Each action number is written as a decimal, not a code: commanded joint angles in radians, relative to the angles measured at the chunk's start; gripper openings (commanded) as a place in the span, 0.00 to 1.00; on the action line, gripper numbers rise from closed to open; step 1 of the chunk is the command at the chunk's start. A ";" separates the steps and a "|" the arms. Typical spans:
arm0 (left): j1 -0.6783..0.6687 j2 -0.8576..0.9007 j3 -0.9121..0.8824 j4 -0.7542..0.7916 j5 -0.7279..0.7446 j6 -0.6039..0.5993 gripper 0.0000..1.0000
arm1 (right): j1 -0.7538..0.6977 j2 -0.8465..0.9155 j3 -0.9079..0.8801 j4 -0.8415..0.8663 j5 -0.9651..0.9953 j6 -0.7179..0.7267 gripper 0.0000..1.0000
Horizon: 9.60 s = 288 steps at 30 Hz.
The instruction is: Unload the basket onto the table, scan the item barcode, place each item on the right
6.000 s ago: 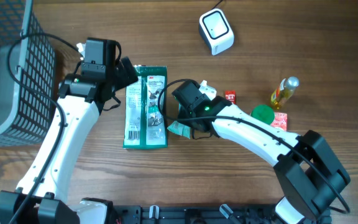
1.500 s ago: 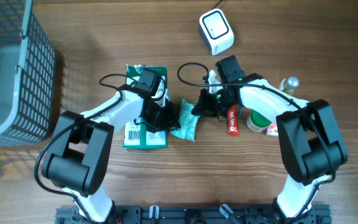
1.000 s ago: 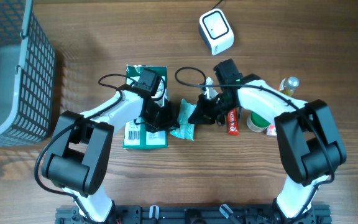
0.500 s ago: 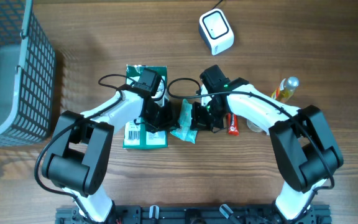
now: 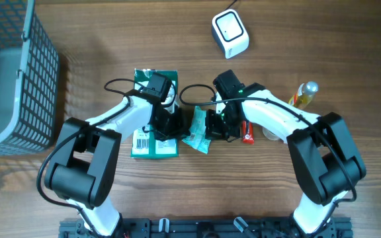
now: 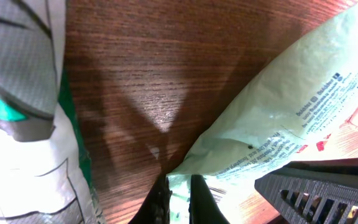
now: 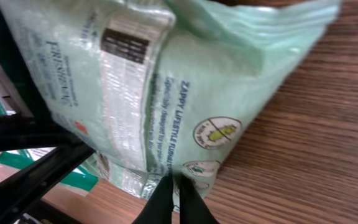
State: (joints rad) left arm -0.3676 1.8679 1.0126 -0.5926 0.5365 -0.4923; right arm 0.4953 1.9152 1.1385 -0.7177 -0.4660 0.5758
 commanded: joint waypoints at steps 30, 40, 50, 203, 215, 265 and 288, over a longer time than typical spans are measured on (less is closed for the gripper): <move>-0.163 -0.151 -0.052 0.005 -0.125 -0.066 0.04 | -0.010 0.031 -0.049 0.011 0.119 0.029 0.04; -0.163 -0.033 -0.063 0.063 -0.172 -0.066 0.04 | -0.013 -0.046 0.153 -0.147 -0.032 -0.105 0.04; -0.163 -0.033 -0.063 0.062 -0.172 -0.066 0.04 | -0.029 -0.054 0.157 0.112 -0.026 0.019 0.04; -0.153 -0.071 -0.001 -0.081 -0.194 -0.088 0.04 | -0.124 -0.021 -0.117 0.081 -0.057 -0.232 0.55; -0.050 -0.121 0.151 -0.220 -0.189 -0.036 0.04 | -0.124 -0.021 -0.117 0.084 -0.056 -0.235 0.58; -0.192 -0.011 0.014 -0.125 -0.284 -0.078 0.07 | -0.073 -0.021 -0.119 0.113 -0.137 -0.231 0.51; 0.014 -0.216 0.222 -0.260 -0.343 -0.009 0.04 | -0.065 -0.021 -0.119 0.122 -0.072 -0.206 0.04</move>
State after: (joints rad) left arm -0.4484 1.7596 1.1427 -0.8528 0.2550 -0.5320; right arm 0.4232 1.8801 1.0302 -0.5949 -0.5968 0.3695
